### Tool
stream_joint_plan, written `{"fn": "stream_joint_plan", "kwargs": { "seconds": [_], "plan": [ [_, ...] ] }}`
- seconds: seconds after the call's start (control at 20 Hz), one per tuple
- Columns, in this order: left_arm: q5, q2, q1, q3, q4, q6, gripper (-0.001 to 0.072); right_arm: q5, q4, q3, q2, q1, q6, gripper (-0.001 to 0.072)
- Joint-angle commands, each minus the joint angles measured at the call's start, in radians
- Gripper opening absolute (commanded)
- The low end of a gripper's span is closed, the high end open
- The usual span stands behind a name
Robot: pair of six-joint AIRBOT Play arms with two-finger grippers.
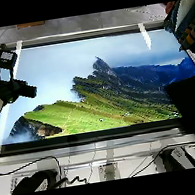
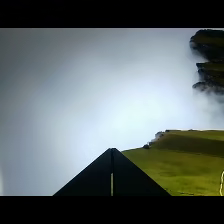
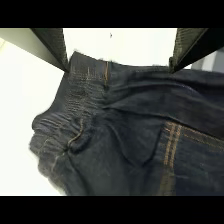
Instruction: Fold the clothes and pants, and hang the long-sleeved shirts on hangers.
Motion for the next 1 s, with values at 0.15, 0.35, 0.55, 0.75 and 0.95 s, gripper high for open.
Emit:
{"fn": "stream_joint_plan", "kwargs": {
  "seconds": [0.15, 0.35, 0.55, 0.75, 0.95],
  "plan": [
    [0.001, 0.001, 0.001, 0.0, 0.0, 0.0, 0.0012, -0.13, 0.315, -0.004, 0.003, 0.037, -0.074, 0.0029],
    [0.001, 0.001, 0.001, 0.0, 0.0, 0.0, 0.0012, -0.167, 0.515, -0.004, 0.005, 0.318, -0.236, 0.0037],
    [0.001, 0.001, 0.001, 0.0, 0.001, 0.0, 0.0012, -0.103, 0.497, -0.004, 0.004, 0.697, -0.307, 0.0037],
    [0.001, 0.001, 0.001, 0.0, 0.0, 0.0, 0.0012, -0.164, 0.256, -0.004, 0.004, 1.005, -0.273, 0.0035],
    [0.001, 0.001, 0.001, 0.0, 0.0, 0.001, 0.0012, -0.233, -0.066, -0.004, 0.004, 1.123, 0.037, 0.0036]
  ]
}}
